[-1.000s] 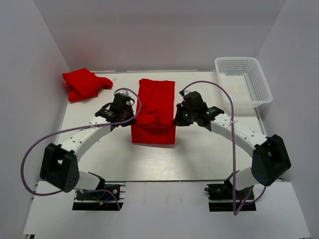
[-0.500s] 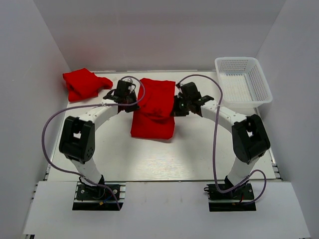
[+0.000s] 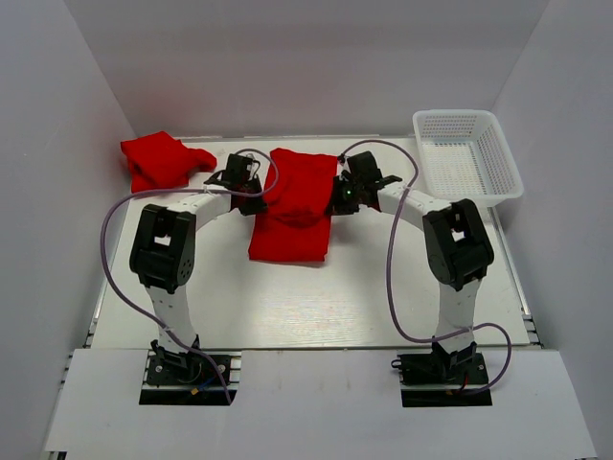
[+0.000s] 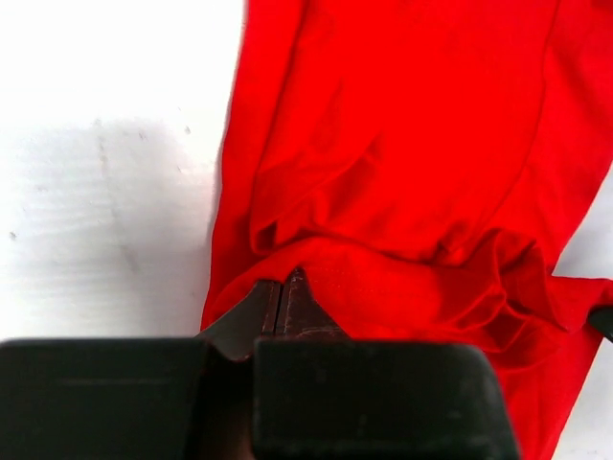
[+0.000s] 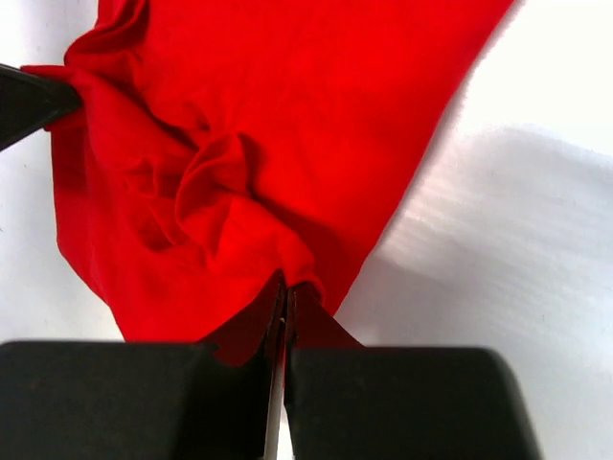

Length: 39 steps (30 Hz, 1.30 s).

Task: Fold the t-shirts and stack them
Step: Fold the folded rectangular tshirt in 1/3 of the way

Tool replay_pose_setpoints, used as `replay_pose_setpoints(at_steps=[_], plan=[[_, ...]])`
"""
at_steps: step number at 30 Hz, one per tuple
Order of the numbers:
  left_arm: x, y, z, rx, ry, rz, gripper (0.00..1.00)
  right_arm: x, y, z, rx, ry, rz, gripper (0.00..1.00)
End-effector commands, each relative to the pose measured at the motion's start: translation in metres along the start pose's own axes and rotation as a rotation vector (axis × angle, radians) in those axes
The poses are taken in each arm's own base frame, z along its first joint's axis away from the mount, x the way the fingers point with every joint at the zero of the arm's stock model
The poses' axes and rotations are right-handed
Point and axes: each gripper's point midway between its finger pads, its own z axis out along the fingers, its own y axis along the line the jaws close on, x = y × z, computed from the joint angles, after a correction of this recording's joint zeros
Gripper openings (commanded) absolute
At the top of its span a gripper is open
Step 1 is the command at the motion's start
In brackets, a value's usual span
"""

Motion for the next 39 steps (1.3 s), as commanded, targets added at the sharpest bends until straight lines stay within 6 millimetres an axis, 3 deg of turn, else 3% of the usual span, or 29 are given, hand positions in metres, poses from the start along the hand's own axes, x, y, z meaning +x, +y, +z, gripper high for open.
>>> replay_pose_setpoints(at_steps=[1,3,5,6,7,8,10,11,14,15,17,18,20,21,22,23,24,25,26,27,28,30,31,33,34,39], plan=[[-0.029,-0.009,-0.007,0.038,-0.076,0.013,0.0,-0.033,0.012,0.002,-0.055,-0.073,-0.055,0.0],[-0.034,-0.004,-0.007,0.028,-0.093,0.006,0.0,-0.037,0.004,0.004,-0.038,-0.072,-0.061,0.0],[-0.037,-0.004,-0.006,0.043,-0.087,0.014,0.12,-0.045,0.003,0.004,-0.033,-0.08,-0.067,0.0],[-0.038,-0.005,-0.008,0.041,-0.083,0.013,0.32,-0.044,-0.001,0.003,-0.018,-0.069,-0.061,0.06],[-0.037,-0.007,-0.008,0.055,-0.076,0.014,0.45,-0.045,-0.001,0.003,-0.016,-0.073,-0.066,0.17],[-0.036,-0.009,-0.008,0.064,-0.072,0.024,0.52,-0.051,0.001,-0.003,-0.011,-0.089,-0.076,0.39],[-0.035,-0.012,-0.019,0.082,-0.078,0.026,0.67,-0.055,-0.001,-0.01,0.011,-0.103,-0.081,0.52],[-0.045,-0.021,-0.033,0.113,-0.117,0.042,0.72,-0.064,0.006,-0.024,0.011,-0.135,-0.094,0.59],[-0.073,-0.04,-0.06,0.165,-0.193,0.103,0.75,-0.08,0.011,-0.049,0.044,-0.185,-0.15,0.66],[-0.078,-0.042,-0.072,0.162,-0.194,0.135,0.76,-0.092,0.021,-0.063,0.034,-0.218,-0.174,0.66],[-0.099,-0.055,-0.096,0.182,-0.253,0.177,0.76,-0.093,0.028,-0.079,0.033,-0.228,-0.19,0.63],[-0.103,-0.054,-0.105,0.172,-0.271,0.189,0.76,-0.094,0.039,-0.092,0.009,-0.247,-0.216,0.58],[-0.106,-0.06,-0.133,0.197,-0.33,0.209,0.65,-0.09,0.05,-0.096,-0.03,-0.254,-0.239,0.44],[-0.092,-0.055,-0.132,0.201,-0.312,0.209,0.55,-0.075,0.053,-0.097,-0.053,-0.229,-0.239,0.24],[-0.093,-0.063,-0.151,0.248,-0.351,0.222,0.27,-0.074,0.059,-0.096,-0.083,-0.233,-0.247,0.11],[-0.086,-0.062,-0.152,0.257,-0.349,0.225,0.14,-0.062,0.06,-0.093,-0.102,-0.204,-0.244,0.0],[-0.066,-0.057,-0.143,0.251,-0.304,0.21,0.04,-0.055,0.068,-0.093,-0.126,-0.194,-0.248,0.0],[-0.058,-0.061,-0.143,0.292,-0.287,0.208,0.0,-0.046,0.073,-0.088,-0.168,-0.18,-0.249,0.0],[-0.048,-0.061,-0.14,0.317,-0.269,0.212,0.0,-0.031,0.074,-0.081,-0.179,-0.151,-0.247,0.0],[-0.026,-0.059,-0.132,0.334,-0.218,0.196,0.0,-0.03,0.077,-0.078,-0.201,-0.16,-0.249,0.0],[-0.019,-0.067,-0.131,0.4,-0.205,0.187,0.0,-0.012,0.071,-0.069,-0.206,-0.117,-0.228,0.0],[0.003,-0.058,-0.118,0.397,-0.158,0.153,0.0,-0.007,0.078,-0.062,-0.243,-0.119,-0.228,0.0],[0.006,-0.059,-0.116,0.417,-0.161,0.144,0.0,0.005,0.071,-0.053,-0.24,-0.088,-0.205,0.0],[0.019,-0.05,-0.106,0.414,-0.136,0.134,0.0,0.004,0.074,-0.047,-0.258,-0.105,-0.205,0.0],[0.021,-0.05,-0.106,0.425,-0.134,0.136,0.0,0.013,0.067,-0.038,-0.249,-0.079,-0.187,0.0],[0.029,-0.043,-0.073,0.423,-0.077,0.107,0.0,0.009,0.067,-0.016,-0.269,-0.083,-0.179,0.0]])
